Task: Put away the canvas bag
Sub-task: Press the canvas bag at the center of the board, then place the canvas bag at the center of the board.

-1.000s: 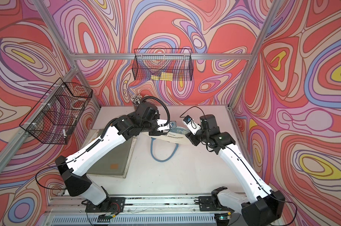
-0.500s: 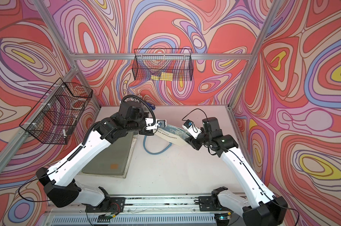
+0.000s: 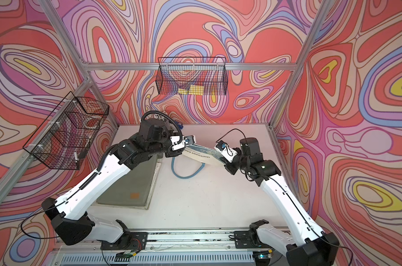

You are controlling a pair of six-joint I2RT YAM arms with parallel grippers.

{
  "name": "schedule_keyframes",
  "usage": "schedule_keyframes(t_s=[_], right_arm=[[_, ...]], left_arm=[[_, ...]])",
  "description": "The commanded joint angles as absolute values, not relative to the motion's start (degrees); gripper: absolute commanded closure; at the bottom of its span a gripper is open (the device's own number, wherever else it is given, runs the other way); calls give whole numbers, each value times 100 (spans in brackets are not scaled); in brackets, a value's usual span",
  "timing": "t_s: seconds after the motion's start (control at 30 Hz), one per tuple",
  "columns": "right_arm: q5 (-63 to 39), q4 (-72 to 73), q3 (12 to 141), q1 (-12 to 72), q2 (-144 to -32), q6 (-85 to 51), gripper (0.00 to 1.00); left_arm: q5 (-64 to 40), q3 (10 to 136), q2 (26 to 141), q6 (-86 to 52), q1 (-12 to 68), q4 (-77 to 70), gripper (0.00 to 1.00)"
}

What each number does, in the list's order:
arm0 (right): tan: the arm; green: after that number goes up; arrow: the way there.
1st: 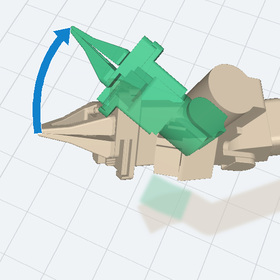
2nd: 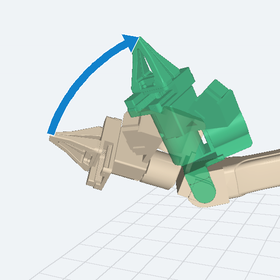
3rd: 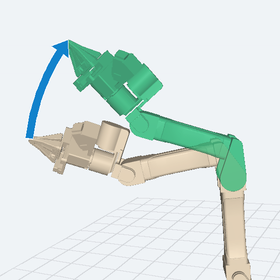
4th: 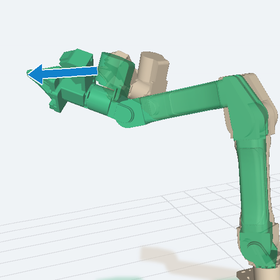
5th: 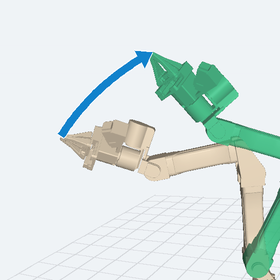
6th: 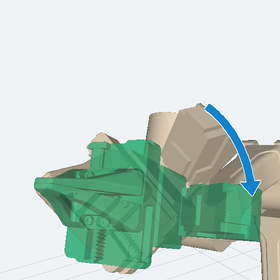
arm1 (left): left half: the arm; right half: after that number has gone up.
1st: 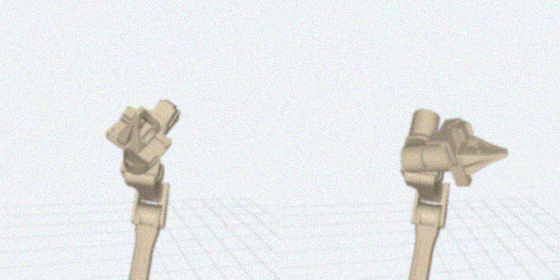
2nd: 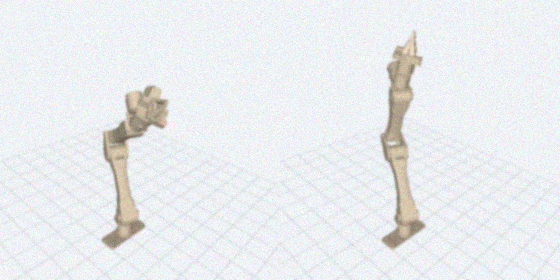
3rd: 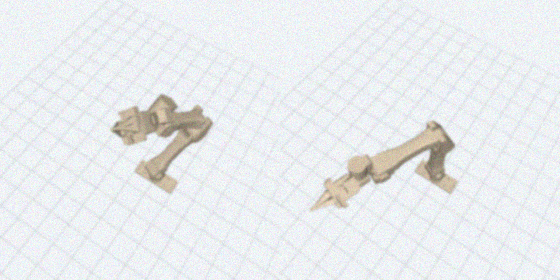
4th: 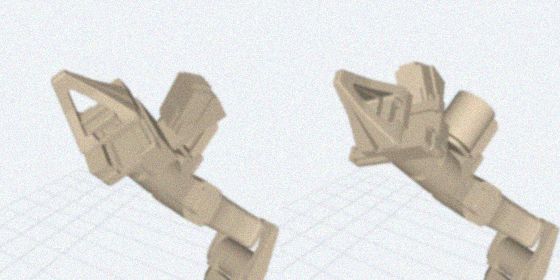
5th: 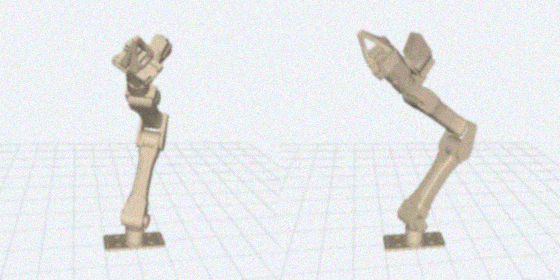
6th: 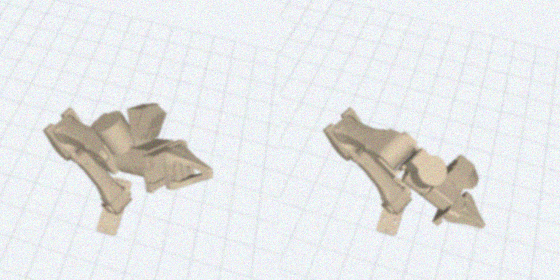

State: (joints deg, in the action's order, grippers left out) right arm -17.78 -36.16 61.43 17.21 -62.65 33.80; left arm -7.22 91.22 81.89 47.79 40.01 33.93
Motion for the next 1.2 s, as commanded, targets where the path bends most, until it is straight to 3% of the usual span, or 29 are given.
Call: schedule_keyframes(t_s=[0.0,0.1,0.23,0.43,0.87,1.17], right_arm=[[-1380,-2403,6004,1736,-6281,3520,100],[-1192,-1991,5750,1723,-6393,3535,100],[-1193,-1141,5180,1715,-6413,3383,100],[-1257,-774,4789,1717,-6458,3320,100],[-1305,464,2824,1716,-4951,3651,100],[-1244,76,2293,1723,-4387,4385,100]], left_arm=[[-683,8864,7880,3889,3955,3228,41],[-792,8504,7515,3401,3955,3111,30],[-852,8046,6979,2566,3955,2965,25],[-1164,7585,6236,1219,3955,2850,22],[145,7455,6440,-2691,3751,3849,17],[-1085,6474,6333,-5114,2726,3925,15]])
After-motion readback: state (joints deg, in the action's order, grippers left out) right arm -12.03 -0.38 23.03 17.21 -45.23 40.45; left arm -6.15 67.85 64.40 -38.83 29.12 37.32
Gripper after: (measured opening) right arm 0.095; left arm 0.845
